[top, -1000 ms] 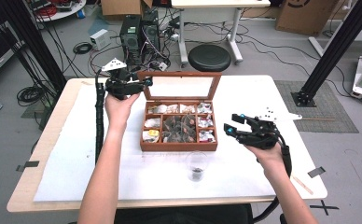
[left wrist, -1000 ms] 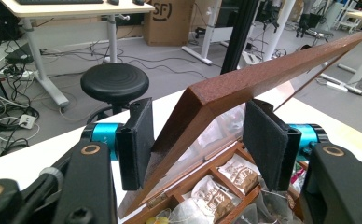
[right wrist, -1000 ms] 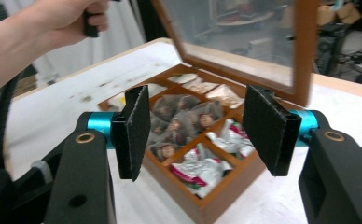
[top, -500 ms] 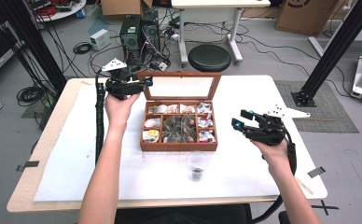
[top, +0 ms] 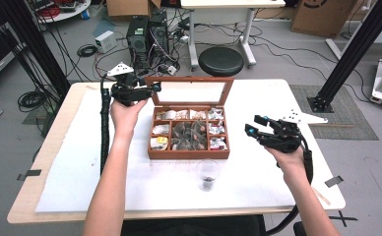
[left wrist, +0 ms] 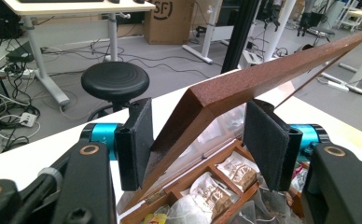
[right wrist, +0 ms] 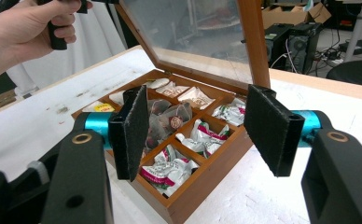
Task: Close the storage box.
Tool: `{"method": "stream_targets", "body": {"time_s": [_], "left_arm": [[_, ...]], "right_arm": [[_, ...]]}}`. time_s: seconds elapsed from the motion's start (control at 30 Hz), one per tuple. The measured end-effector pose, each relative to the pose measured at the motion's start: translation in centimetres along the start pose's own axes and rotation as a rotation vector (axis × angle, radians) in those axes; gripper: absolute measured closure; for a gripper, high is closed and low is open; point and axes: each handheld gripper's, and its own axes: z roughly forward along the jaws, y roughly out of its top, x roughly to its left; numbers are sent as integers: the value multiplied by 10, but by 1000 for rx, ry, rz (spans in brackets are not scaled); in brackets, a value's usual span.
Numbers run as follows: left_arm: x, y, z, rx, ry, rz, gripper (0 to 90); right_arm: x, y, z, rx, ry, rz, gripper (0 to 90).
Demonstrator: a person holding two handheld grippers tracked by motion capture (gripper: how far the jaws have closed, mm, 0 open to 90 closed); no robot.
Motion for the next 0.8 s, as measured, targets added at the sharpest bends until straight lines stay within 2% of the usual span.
{"method": "stream_targets", "body": {"time_s": [0.23,0.57,0.67,0.8], "left_arm": [[-3,-3,-3,9,-1,-21,407],[-10,-10,-9,23,27,-33,354],[-12,-13,-11,28,36,-45,339],[-16,-18,-14,38,46,-81,316]], "right_arm": [[-1,0,1,0,2,3,410],[-2,0,0,-10,-9,1,403],[-3,0,-2,-11,-16,3,402],[-4,0,-2,-12,-22,1,402]]}}
